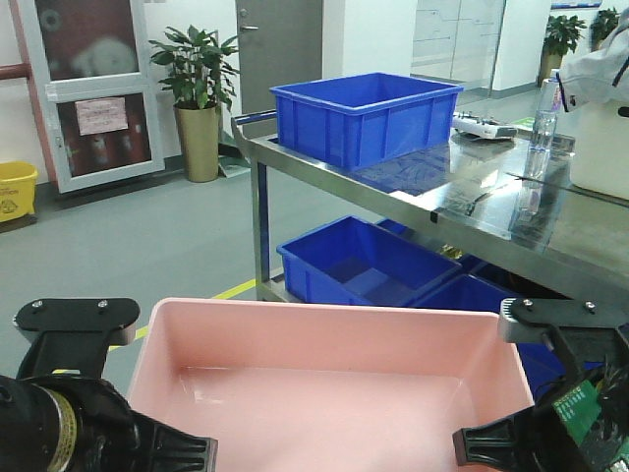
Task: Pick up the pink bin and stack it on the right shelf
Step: 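Hold the bin with both grippers while the base turns toward the table, then keep holding the bin while driving up to the metal table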
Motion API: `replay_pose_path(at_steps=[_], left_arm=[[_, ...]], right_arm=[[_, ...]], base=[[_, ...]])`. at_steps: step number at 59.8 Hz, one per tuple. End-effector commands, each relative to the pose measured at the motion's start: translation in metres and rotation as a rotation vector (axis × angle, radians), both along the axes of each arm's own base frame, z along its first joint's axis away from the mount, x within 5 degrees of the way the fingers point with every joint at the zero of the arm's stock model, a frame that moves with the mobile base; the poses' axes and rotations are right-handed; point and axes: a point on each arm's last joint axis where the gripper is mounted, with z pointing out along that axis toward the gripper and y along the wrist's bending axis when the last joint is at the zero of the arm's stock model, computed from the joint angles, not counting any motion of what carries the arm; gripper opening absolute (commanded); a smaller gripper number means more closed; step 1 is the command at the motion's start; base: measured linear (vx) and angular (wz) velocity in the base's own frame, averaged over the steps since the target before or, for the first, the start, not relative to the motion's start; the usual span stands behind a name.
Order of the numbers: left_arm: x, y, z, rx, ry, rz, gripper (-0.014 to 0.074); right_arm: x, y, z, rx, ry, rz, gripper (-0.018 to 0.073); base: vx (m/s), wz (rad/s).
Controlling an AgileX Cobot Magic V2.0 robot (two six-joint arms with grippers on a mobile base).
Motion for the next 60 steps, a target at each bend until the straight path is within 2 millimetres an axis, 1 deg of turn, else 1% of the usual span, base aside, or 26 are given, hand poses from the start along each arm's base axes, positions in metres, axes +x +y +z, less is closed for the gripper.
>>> replay_pose_path(at_steps=[1, 39, 60], left_arm=[[-0.0009, -0.0009, 0.0221, -0.065, -0.113, -0.034, 0.0041], [-0.0009, -0.0009, 0.0221, -0.065, -0.113, -0.034, 0.0041], [-0.0009, -0.0009, 0.0221, -0.065, -0.113, -0.034, 0.0041]], right_arm=[[0.0017, -0.0028, 0.0172, 0.006, -0.106, 0.013, 0.0084], [0.0017, -0.0027, 0.0173, 0.007, -0.107, 0.013, 0.0084], [0.0018, -0.0028, 0.0173, 0.006, -0.107, 0.013, 0.0084]], base=[[0.43, -0.09], [0.43, -0.02], [0.4, -0.23]])
